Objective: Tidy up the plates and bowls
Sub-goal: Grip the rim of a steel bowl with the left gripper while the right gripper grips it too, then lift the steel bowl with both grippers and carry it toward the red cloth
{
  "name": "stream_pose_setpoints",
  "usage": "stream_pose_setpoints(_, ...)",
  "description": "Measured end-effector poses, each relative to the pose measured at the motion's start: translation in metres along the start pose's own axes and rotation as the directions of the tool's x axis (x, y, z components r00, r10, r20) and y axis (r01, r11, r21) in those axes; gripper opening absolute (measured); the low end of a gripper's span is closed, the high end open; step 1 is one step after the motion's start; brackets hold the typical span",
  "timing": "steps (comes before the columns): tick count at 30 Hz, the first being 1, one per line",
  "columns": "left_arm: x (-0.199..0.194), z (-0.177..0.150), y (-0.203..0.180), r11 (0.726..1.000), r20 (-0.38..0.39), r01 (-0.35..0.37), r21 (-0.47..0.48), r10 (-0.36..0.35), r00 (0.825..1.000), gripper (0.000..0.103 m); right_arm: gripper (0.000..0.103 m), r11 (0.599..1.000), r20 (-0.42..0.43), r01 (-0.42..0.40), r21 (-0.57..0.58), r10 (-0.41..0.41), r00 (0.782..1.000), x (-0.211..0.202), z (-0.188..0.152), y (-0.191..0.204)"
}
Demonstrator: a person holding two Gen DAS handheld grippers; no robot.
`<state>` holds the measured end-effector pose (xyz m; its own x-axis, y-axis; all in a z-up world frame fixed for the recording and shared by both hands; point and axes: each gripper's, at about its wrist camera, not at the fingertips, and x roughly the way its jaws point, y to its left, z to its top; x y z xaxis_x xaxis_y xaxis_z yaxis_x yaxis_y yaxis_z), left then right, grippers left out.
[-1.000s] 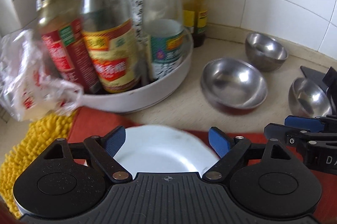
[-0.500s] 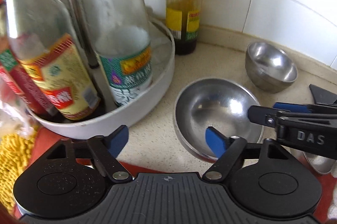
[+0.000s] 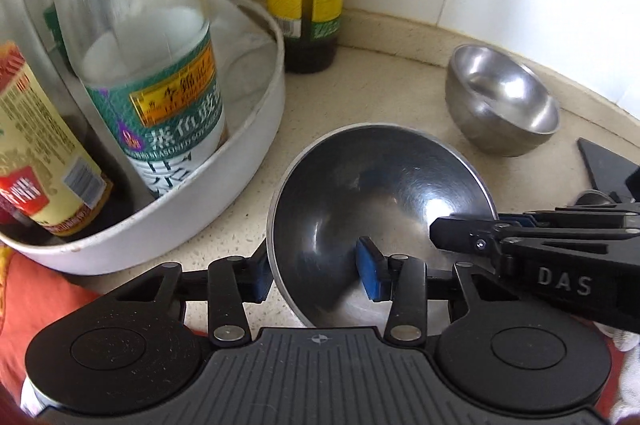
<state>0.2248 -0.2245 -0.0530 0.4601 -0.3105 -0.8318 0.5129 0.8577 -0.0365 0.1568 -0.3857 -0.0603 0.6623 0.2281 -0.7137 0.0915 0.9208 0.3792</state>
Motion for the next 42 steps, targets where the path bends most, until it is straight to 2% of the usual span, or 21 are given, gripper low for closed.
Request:
stream_pose_setpoints(3, -0.017, -0.002, -0.004, 0.999, 0.016, 0.033, 0.023, -0.033, 0.999, 0.051, 0.019, 1.0, 0.026, -0.009, 0.015, 0.009, 1.0, -0.019, -0.005, 0.001)
stream_pose_setpoints(8, -0.049, -0.015, -0.023, 0.991, 0.042, 0.089, 0.095, -0.094, 0.995, 0.056, 0.019, 1.0, 0.053, 0.004, 0.017, -0.005, 0.999, -0.06, -0.019, 0.006)
stream_pose_setpoints(14, -0.064, -0.039, -0.042, 0.97, -0.019, 0.186, 0.154, -0.185, 0.983, 0.056, 0.019, 0.998, 0.006, 0.022, 0.065, -0.022, 1.0, -0.1, -0.048, 0.003)
stream_pose_setpoints(19, -0.052, -0.057, -0.055, 0.963, -0.102, 0.204, 0.179, -0.188, 0.977, 0.057, 0.019, 0.992, -0.063, 0.044, 0.121, -0.037, 0.997, -0.103, -0.075, -0.006)
stream_pose_setpoints(24, -0.049, -0.058, -0.063, 0.963, -0.126, 0.182, 0.196, -0.16, 0.979, 0.063, 0.021, 0.984, -0.12, 0.05, 0.173, -0.029, 0.992, -0.095, -0.088, -0.013)
stream_pose_setpoints(27, -0.054, -0.063, -0.064, 0.956, -0.133, 0.208, 0.206, -0.183, 0.974, 0.066, 0.022, 0.984, -0.154, 0.032, 0.175, -0.005, 0.988, -0.1, -0.094, -0.012)
stream_pose_setpoints(32, -0.041, -0.063, -0.065, 0.955, -0.174, 0.21, 0.212, -0.174, 0.969, 0.063, 0.022, 0.979, -0.173, 0.043, 0.199, -0.008, 0.985, -0.097, -0.095, -0.022)
stream_pose_setpoints(34, -0.047, -0.061, -0.061, 0.956, -0.154, 0.198, 0.218, -0.166, 0.974, 0.074, 0.024, 0.973, -0.161, 0.034, 0.229, 0.003, 0.987, -0.101, -0.097, -0.026)
stream_pose_setpoints(36, -0.056, -0.057, -0.055, 0.958, -0.114, 0.179, 0.224, -0.156, 0.981, 0.081, 0.028, 0.973, -0.142, 0.023, 0.23, 0.01, 0.99, -0.11, -0.097, -0.029)
stream_pose_setpoints(42, -0.072, -0.029, -0.049, 0.967, -0.022, 0.144, 0.21, -0.142, 0.99, 0.081, 0.032, 0.961, -0.037, 0.025, 0.274, -0.016, 0.999, -0.14, -0.086, -0.051)
